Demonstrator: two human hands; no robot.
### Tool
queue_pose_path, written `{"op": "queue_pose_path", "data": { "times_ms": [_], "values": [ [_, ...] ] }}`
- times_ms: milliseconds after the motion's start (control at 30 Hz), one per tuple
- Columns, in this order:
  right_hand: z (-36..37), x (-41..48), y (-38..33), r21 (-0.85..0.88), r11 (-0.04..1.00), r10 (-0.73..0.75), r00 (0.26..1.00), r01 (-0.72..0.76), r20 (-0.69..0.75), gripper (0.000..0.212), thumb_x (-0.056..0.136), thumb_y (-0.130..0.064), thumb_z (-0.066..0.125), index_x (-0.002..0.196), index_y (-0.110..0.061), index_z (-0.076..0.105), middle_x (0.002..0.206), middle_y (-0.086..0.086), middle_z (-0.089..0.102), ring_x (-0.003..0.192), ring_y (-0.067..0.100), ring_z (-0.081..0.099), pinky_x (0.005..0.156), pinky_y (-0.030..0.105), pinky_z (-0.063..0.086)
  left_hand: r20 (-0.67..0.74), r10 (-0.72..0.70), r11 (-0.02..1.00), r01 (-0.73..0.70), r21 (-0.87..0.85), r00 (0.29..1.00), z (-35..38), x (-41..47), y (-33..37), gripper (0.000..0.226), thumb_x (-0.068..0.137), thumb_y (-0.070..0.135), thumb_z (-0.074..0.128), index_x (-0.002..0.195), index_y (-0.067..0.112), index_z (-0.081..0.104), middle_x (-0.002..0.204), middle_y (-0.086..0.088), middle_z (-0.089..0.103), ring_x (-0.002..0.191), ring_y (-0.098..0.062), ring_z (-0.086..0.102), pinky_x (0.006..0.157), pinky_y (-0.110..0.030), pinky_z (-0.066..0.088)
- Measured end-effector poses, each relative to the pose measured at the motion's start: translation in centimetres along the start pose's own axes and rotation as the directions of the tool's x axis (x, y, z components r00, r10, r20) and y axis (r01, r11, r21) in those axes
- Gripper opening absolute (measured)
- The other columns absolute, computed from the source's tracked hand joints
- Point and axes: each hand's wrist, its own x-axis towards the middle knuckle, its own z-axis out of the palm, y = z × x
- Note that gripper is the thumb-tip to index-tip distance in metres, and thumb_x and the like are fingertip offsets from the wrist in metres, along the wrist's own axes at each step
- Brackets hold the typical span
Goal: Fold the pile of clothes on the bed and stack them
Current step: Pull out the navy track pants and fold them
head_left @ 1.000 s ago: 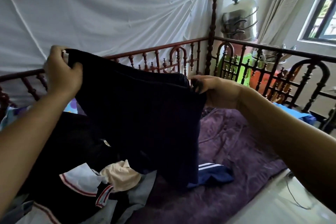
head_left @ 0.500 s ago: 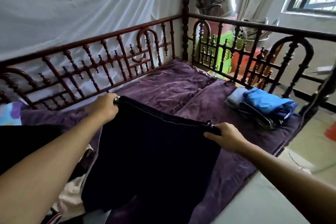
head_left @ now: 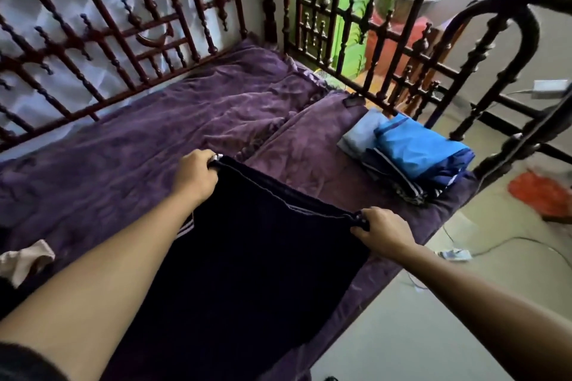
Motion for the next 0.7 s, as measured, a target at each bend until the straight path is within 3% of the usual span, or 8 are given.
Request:
{"op": "queue_pose_path", "data": {
  "times_ms": [233, 400, 567, 633, 700],
  "values": [
    [0.2, 6.8, 8.1, -0.04, 0.98, 0.199, 0.978, -0.197, 0.059, 0.031, 0.081, -0.043, 0.06, 0.104, -0.028, 0.046, 0.102, 0.0, 0.068, 0.095, 0.028, 0.064, 0.066, 0.033, 0.043, 0.089, 0.045, 0.995, -0.037, -0.091, 0.995, 9.0, 9.9, 7.5, 0.016, 0.083, 0.007, 0.062, 0.096, 0.009, 0.072, 0.099, -0.02, 0.064, 0.095, -0.038, 0.06, 0.08, -0.036, 0.043],
    [1.7, 10.7, 14.5, -0.063, 0.943, 0.332, 0.94, -0.328, 0.08, 0.032, 0.082, -0.039, 0.062, 0.104, -0.025, 0.044, 0.103, 0.005, 0.069, 0.093, 0.032, 0.064, 0.064, 0.032, 0.04, 0.18, 0.048, 0.989, -0.021, -0.148, 0.982, 16.5, 14.9, 13.2, 0.013, 0.082, 0.01, 0.063, 0.091, 0.012, 0.072, 0.098, -0.014, 0.068, 0.097, -0.033, 0.061, 0.079, -0.031, 0.043],
    [6.6, 14.9, 20.0, -0.082, 0.934, 0.357, 0.922, -0.348, 0.153, 0.03, 0.083, -0.041, 0.06, 0.101, -0.024, 0.042, 0.1, 0.007, 0.068, 0.09, 0.034, 0.064, 0.062, 0.033, 0.037, 0.243, -0.021, 0.989, 0.056, -0.138, 0.97, 25.0, 17.7, 15.7, 0.005, 0.087, 0.015, 0.062, 0.087, 0.014, 0.066, 0.094, -0.009, 0.065, 0.091, -0.032, 0.059, 0.073, -0.033, 0.044],
    [9.2, 16.4, 21.4, -0.115, 0.943, 0.332, 0.916, -0.313, 0.225, 0.031, 0.084, -0.043, 0.057, 0.102, -0.025, 0.039, 0.1, 0.006, 0.068, 0.09, 0.033, 0.065, 0.061, 0.033, 0.038, 0.259, -0.055, 0.983, 0.098, -0.157, 0.964, 28.3, 18.0, 15.2, 0.01, 0.091, 0.014, 0.057, 0.095, 0.012, 0.065, 0.098, -0.011, 0.063, 0.094, -0.032, 0.058, 0.076, -0.034, 0.044],
    [10.9, 17.5, 22.0, -0.203, 0.942, 0.323, 0.892, -0.269, 0.317, 0.035, 0.086, -0.044, 0.054, 0.111, -0.025, 0.04, 0.106, 0.005, 0.066, 0.095, 0.03, 0.065, 0.063, 0.034, 0.04, 0.275, -0.08, 0.98, 0.126, -0.153, 0.958, 30.6, 17.8, 14.3, 0.024, 0.094, 0.013, 0.053, 0.116, 0.01, 0.061, 0.113, -0.017, 0.058, 0.105, -0.035, 0.055, 0.088, -0.037, 0.042]
  ]
}}
